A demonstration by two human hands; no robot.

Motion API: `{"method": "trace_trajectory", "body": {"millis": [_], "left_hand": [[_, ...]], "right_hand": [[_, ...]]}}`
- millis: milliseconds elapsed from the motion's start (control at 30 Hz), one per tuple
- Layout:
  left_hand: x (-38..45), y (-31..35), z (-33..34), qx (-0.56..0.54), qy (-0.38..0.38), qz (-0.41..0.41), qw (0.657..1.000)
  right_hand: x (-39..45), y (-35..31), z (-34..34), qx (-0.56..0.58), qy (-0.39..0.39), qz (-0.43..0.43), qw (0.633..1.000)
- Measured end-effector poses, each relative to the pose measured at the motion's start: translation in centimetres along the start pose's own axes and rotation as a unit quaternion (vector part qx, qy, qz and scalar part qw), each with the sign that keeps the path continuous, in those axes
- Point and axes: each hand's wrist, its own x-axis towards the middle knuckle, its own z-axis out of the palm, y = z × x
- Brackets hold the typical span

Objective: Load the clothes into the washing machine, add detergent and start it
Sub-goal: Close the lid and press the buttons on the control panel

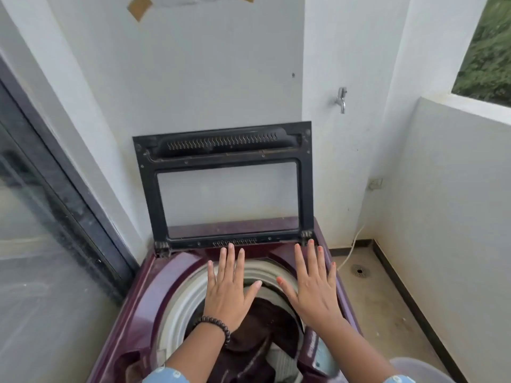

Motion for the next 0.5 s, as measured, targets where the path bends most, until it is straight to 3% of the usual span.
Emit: {"method": "trace_trajectory", "body": {"millis": [300,433,500], "left_hand": [[8.1,-7.7,-5.4,-0.006,0.066,-0.007,0.998],[13.7,-9.7,-8.4,-0.022,0.144,0.047,0.988],[16.3,-10.5,-10.2,-0.011,0.147,0.047,0.988]], "right_hand": [[10.4,-8.5,-4.0,-0.052,0.090,-0.098,0.990],[16.1,-11.4,-6.9,-0.080,0.113,-0.123,0.983],[18.1,-12.8,-8.2,-0.111,0.119,-0.145,0.976]]}}
